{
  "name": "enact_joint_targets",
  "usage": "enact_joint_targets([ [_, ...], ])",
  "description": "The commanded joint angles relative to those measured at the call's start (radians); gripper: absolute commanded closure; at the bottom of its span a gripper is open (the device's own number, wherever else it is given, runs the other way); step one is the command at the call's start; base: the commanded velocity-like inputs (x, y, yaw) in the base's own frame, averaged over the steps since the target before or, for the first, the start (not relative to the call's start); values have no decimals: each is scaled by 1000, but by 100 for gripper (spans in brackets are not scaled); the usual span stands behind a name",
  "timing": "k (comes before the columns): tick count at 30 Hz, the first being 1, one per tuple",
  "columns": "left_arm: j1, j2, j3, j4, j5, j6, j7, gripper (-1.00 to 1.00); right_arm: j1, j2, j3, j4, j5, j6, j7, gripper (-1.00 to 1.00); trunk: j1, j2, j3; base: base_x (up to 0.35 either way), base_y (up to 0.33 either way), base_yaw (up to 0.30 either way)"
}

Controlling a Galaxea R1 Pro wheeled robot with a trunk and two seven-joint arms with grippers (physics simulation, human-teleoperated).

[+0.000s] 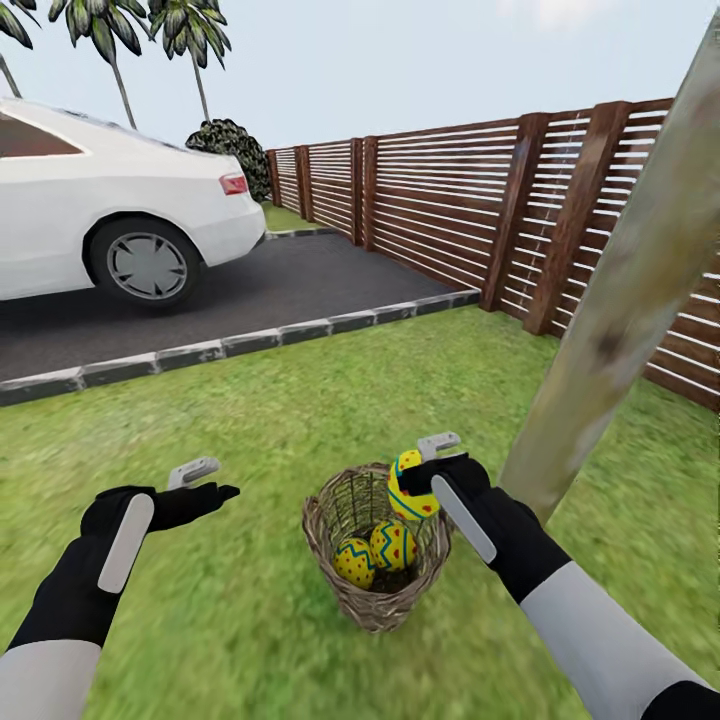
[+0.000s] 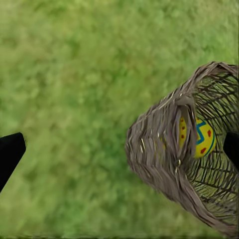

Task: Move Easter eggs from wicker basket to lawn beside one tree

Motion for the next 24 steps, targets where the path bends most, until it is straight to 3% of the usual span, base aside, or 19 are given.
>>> enact_joint_targets([
  [1,0,0,1,-1,8,4,6,-100,0,-2,2,-5,-11,4,-9,100,-5,7,2,-114,0,0],
  [9,-1,0,1,1,8,6,6,-100,6,-33,1,-40,-13,9,-9,100,-35,63,27,-9,0,0],
  [13,-1,0,1,2,8,6,6,-100,21,-35,0,-47,-13,82,-9,100,-51,91,40,0,0,0],
  [18,-1,0,1,1,8,6,6,-100,38,-36,-39,-45,-13,94,-9,100,-70,126,56,0,0,0],
  [24,-1,0,1,2,8,6,6,-100,63,-90,-70,-53,-13,96,-10,100,-93,168,74,0,0,0],
])
